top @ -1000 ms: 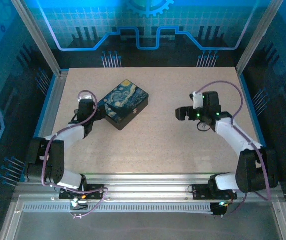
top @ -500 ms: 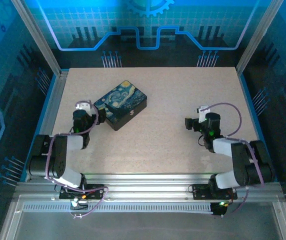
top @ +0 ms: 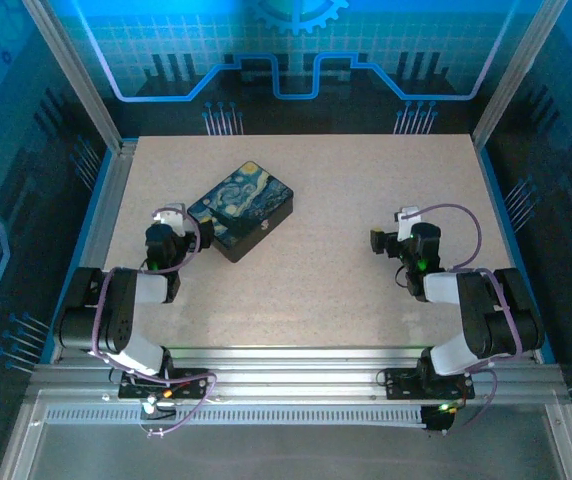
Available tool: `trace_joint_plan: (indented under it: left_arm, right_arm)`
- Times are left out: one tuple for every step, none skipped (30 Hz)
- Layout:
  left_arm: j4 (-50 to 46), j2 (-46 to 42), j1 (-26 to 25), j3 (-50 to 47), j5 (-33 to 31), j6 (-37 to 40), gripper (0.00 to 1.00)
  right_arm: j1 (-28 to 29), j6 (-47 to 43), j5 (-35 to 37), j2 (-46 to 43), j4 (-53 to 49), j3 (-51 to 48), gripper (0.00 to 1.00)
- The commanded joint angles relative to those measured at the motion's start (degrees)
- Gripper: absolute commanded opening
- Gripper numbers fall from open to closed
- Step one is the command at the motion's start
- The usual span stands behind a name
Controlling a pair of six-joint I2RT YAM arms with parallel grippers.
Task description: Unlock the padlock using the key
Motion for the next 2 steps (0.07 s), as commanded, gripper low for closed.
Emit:
trace_joint_plan:
  left_arm:
    - [-0.4, 0.9, -0.6, 0.7, 1.3, 1.5, 0.99]
    - [-0.1, 0.9, -0.7, 0.6, 1.4, 1.5, 0.99]
  right_arm:
    - [-1.0, -0.7, -0.3, -0.1, 2.6, 1.0, 1.0]
    - [-0.9, -0.8, -0.3, -0.1, 2.6, 1.0, 1.0]
